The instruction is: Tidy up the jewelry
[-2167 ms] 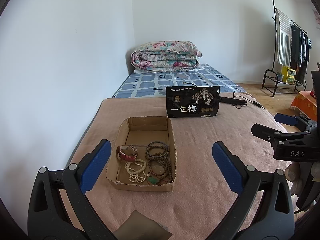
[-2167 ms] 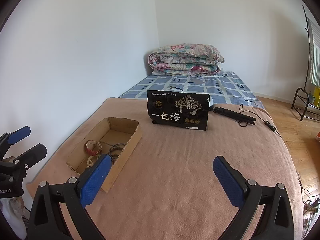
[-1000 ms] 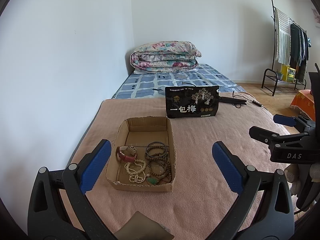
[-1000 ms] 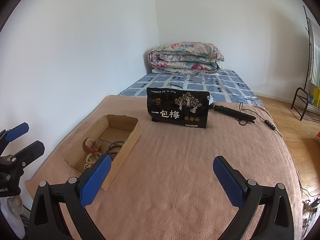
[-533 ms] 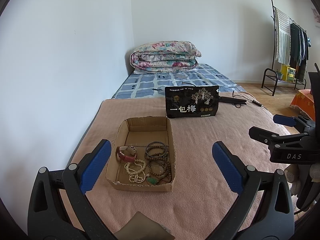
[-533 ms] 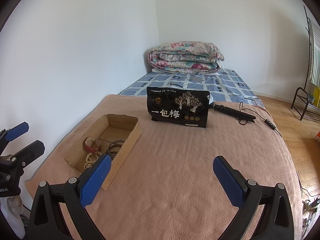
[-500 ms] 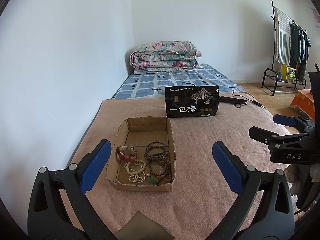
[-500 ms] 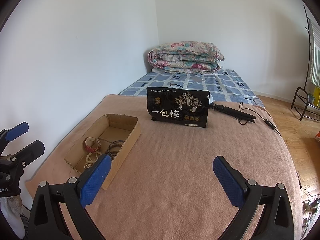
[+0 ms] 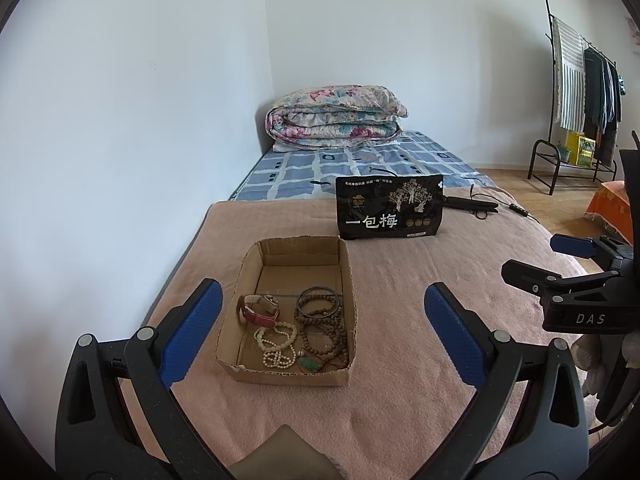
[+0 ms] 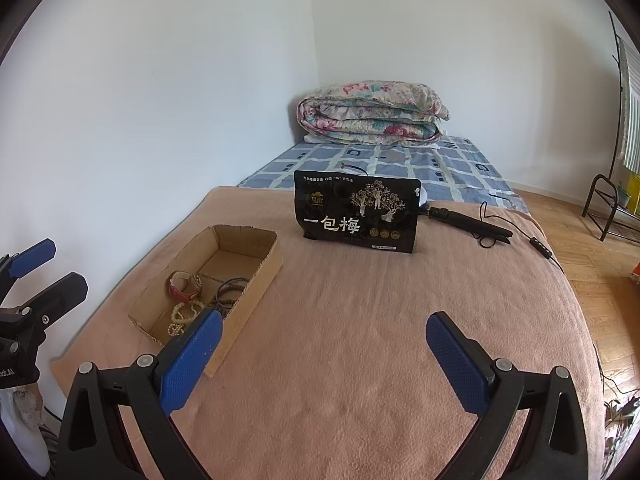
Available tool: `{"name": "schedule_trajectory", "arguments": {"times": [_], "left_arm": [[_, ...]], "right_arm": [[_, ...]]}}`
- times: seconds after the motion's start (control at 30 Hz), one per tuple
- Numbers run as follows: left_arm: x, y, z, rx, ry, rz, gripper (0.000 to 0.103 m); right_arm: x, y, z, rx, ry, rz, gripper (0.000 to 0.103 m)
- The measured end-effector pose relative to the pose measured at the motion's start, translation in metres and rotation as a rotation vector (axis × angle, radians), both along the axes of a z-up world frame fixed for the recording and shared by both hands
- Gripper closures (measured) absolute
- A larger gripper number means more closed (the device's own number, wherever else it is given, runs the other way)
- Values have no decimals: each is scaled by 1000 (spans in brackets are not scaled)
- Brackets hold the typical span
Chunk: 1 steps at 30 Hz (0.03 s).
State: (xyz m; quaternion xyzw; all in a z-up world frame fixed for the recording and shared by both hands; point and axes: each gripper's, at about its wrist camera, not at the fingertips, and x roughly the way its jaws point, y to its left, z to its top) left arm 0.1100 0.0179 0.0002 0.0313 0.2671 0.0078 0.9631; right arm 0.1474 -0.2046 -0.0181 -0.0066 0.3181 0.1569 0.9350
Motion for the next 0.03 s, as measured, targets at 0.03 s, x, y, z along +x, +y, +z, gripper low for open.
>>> {"name": "schedule_trajectory", "arguments": {"times": [0.03], "left_arm": [[0,0,0,-2,3,-1,0]], "right_arm": [[1,0,1,0,-1,-1,0]]}}
